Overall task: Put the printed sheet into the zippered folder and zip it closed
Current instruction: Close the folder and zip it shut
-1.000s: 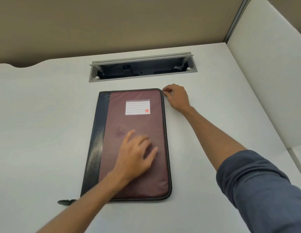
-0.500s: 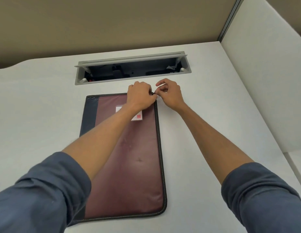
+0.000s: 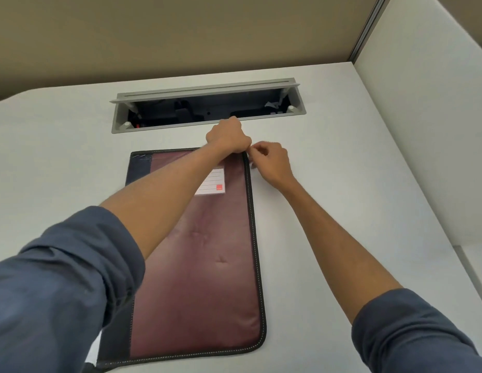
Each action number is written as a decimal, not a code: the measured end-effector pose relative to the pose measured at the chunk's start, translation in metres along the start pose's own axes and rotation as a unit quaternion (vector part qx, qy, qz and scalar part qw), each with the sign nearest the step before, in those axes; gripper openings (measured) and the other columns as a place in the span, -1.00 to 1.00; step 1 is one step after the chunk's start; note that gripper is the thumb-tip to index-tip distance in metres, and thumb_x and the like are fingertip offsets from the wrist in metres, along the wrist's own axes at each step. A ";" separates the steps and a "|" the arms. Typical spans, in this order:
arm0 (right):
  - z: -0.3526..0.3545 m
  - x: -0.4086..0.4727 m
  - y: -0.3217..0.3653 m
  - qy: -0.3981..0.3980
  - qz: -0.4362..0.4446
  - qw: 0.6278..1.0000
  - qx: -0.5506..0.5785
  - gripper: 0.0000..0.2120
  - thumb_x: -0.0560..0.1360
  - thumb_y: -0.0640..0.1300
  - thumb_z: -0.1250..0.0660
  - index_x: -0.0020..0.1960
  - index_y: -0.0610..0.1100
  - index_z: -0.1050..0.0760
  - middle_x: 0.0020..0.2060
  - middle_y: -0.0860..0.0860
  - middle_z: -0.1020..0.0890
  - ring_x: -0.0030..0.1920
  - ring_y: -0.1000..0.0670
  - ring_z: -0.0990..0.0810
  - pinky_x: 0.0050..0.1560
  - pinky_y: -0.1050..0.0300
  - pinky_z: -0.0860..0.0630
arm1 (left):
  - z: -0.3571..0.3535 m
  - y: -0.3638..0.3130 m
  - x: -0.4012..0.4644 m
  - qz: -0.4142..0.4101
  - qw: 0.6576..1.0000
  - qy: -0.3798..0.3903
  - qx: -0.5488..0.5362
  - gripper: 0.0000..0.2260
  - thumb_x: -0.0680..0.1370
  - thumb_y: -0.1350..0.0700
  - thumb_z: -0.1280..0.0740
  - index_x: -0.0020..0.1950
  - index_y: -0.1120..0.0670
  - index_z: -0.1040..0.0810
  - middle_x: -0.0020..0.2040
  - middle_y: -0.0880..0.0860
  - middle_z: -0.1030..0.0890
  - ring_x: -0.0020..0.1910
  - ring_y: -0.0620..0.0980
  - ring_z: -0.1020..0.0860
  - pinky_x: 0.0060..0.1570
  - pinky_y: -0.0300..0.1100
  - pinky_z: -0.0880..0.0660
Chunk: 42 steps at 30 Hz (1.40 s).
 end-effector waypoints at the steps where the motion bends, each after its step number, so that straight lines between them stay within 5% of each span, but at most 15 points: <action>1: -0.002 -0.003 0.001 0.026 0.001 0.999 -0.019 -0.73 0.54 0.02 -0.32 -0.02 -0.16 -0.66 -0.18 -0.04 -0.69 -0.19 -0.02 -0.65 -0.02 -0.01 -0.61 | 0.002 0.000 0.002 0.005 1.000 0.008 -0.007 -0.89 0.40 0.12 -0.35 -0.16 0.12 -0.48 -0.23 0.06 -0.54 -0.25 0.03 -0.52 -0.22 -0.14 -0.48; 8: 0.000 -0.006 0.003 0.026 -0.030 0.999 0.022 -0.77 0.45 0.04 -0.45 -0.16 -0.14 -0.68 -0.27 -0.03 -0.69 -0.19 -0.06 -0.66 -0.02 -0.11 -0.61 | 0.020 0.026 0.013 0.060 0.996 0.022 -0.069 -0.93 0.34 0.18 -0.30 -0.26 0.13 -0.42 -0.28 0.08 -0.51 -0.29 0.04 -0.51 -0.28 -0.15 -0.44; 15: 0.000 -0.007 0.003 0.033 -0.028 0.999 0.024 -0.76 0.46 0.03 -0.46 -0.12 -0.17 -0.67 -0.24 -0.05 -0.69 -0.18 -0.04 -0.66 0.00 -0.09 -0.62 | 0.049 0.108 0.015 0.148 0.981 0.033 -0.124 -0.81 0.27 0.25 -0.45 -0.16 0.26 -0.61 -0.23 0.17 -0.65 -0.27 0.08 -0.61 -0.25 -0.19 -0.53; 21: 0.001 -0.007 0.005 0.032 -0.028 0.999 0.017 -0.76 0.46 0.01 -0.46 -0.13 -0.18 -0.67 -0.26 -0.06 -0.68 -0.24 0.00 -0.62 -0.05 0.01 -0.59 | 0.066 0.162 0.005 0.178 0.980 -0.020 -0.087 -0.84 0.29 0.24 -0.44 -0.29 0.22 -0.46 -0.29 0.15 -0.51 -0.35 0.05 -0.45 -0.39 -0.22 -0.35; 30: -0.005 -0.012 0.006 0.006 -0.039 0.999 0.003 -0.77 0.45 0.03 -0.46 -0.11 -0.14 -0.68 -0.26 -0.02 -0.69 -0.19 -0.01 -0.65 0.01 -0.05 -0.62 | 0.071 0.219 -0.010 0.216 0.971 -0.070 -0.079 -0.66 0.39 0.15 -0.43 0.13 0.21 -0.51 0.13 0.25 -0.57 -0.03 0.22 -0.56 -0.14 -0.09 -0.52; 34: -0.009 -0.038 0.012 -0.027 -0.064 0.996 -0.055 -0.61 0.46 0.10 -0.38 0.21 -0.06 -0.55 -0.04 0.05 -0.67 0.01 0.00 -0.63 0.12 -0.02 -0.55 | 0.059 0.215 -0.050 0.133 0.982 -0.120 -0.060 -0.66 0.51 -0.06 -0.32 0.20 0.09 -0.57 0.19 0.21 -0.59 0.18 0.26 -0.51 0.12 0.05 -0.45; 38: -0.016 -0.099 0.011 -0.005 0.015 0.983 -0.182 -0.34 0.48 0.21 -0.28 0.48 -0.06 -0.26 0.42 -0.04 -0.38 0.39 -0.06 -0.36 0.32 -0.04 -0.34 | 0.030 0.217 -0.133 0.012 0.988 -0.130 -0.085 -0.48 0.58 -0.10 -0.24 0.48 0.08 -0.27 0.42 0.22 -0.37 0.38 0.20 -0.34 0.31 0.09 -0.32; 42: -0.031 -0.169 0.009 0.021 0.041 0.975 -0.216 -0.24 0.49 0.38 -0.11 0.54 -0.03 -0.15 0.55 -0.08 -0.15 0.53 -0.04 -0.12 0.46 -0.03 -0.16 | -0.005 0.224 -0.232 -0.021 0.986 -0.123 -0.109 -0.45 0.58 -0.18 -0.17 0.55 -0.12 -0.14 0.57 0.04 -0.14 0.54 0.02 -0.13 0.45 0.03 -0.18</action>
Point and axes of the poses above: each hand's wrist, its own x-axis towards the middle knuckle, its own z-axis out of the back of the hand, y = z × x, the point moved 1 cm from there along x, towards the middle knuckle
